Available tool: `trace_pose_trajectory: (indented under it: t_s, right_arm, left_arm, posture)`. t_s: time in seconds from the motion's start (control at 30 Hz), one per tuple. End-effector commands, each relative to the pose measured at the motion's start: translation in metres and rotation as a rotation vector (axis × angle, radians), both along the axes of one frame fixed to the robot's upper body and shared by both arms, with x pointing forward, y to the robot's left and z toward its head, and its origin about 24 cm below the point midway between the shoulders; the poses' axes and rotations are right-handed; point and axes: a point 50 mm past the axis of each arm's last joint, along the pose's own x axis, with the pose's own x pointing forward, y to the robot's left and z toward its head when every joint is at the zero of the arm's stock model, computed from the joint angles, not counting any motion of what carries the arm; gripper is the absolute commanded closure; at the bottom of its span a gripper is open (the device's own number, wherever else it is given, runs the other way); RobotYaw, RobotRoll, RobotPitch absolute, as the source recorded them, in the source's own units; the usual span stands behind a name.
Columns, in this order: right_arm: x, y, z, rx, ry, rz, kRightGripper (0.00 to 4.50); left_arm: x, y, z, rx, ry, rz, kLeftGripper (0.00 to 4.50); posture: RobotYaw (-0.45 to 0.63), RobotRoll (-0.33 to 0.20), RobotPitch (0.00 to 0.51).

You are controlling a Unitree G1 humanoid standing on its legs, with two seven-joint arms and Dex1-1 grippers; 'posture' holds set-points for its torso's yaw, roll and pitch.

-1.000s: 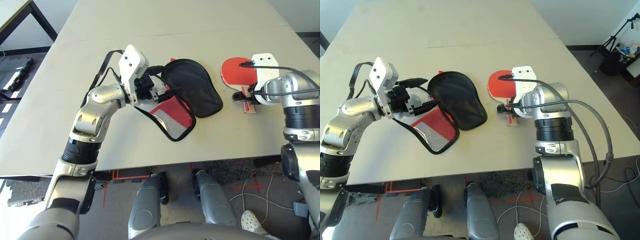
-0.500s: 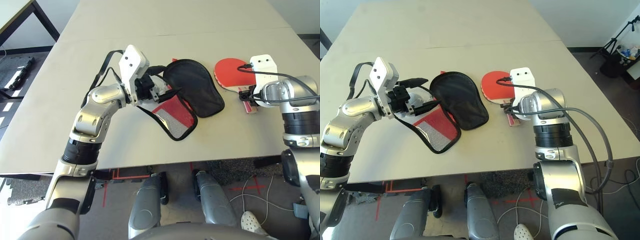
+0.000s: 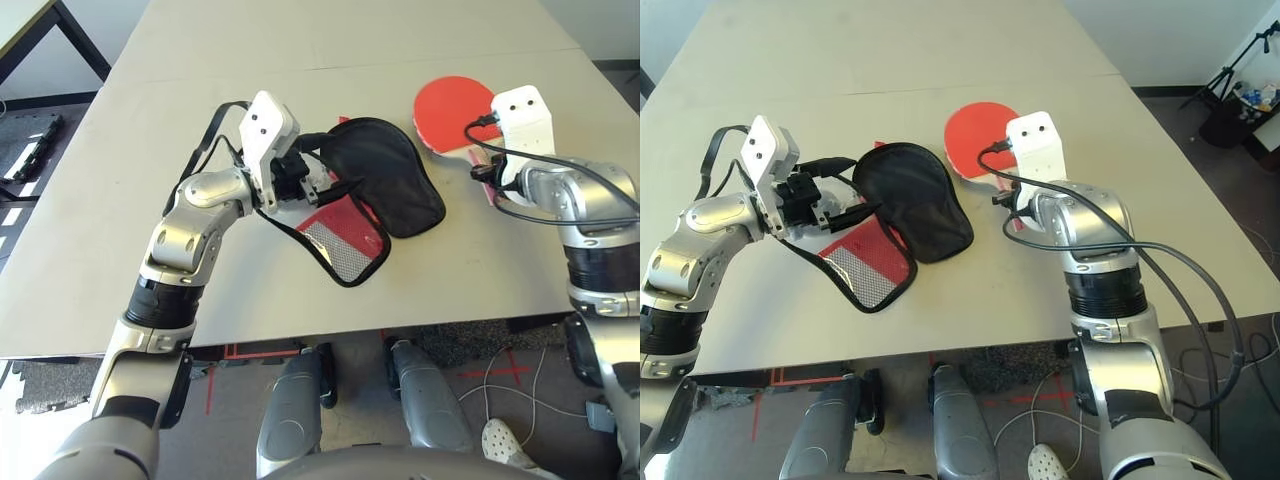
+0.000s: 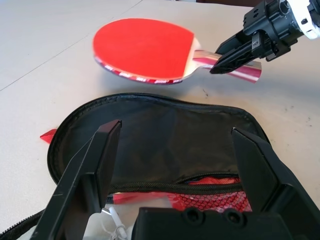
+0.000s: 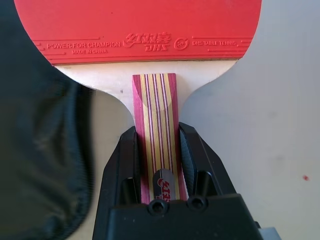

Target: Store the ping-pong paddle in its case and zip it.

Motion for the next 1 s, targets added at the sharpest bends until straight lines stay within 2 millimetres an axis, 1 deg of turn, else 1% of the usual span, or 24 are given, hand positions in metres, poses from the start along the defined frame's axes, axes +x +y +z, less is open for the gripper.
trace_pose_trajectory:
  t_s: [0.03,0.23,0.37,0.57,1.0]
  right_arm:
    - [-0.004,0.019,0.005,0.008,-0.023,0.062,3.38]
    - [-0.006,0.053,-0.006,0.033,0.021,0.139,3.38]
    - [-0.008,0.068,-0.014,0.036,0.055,0.161,3.38]
    - [-0.006,0.075,-0.028,0.028,0.116,0.142,3.38]
    - [-0.002,0.075,-0.035,0.023,0.159,0.093,3.38]
  left_arm:
    - [-0.001,0.002,-0.005,0.027,0.014,0.003,0.0]
    - [-0.002,0.002,-0.005,0.031,0.014,0.009,0.0]
    - [-0.003,0.002,-0.005,0.03,0.013,0.013,0.0]
    - [-0.006,0.006,-0.005,0.03,0.015,0.033,0.0]
    - [-0.007,0.005,-0.005,0.03,0.017,0.042,0.0]
  posture:
    - [-0.03,0.0,0.215]
    - [0.0,0.0,0.222]
    - [0.01,0.0,0.226]
    - [0.03,0.0,0.231]
    - [0.03,0.0,0.231]
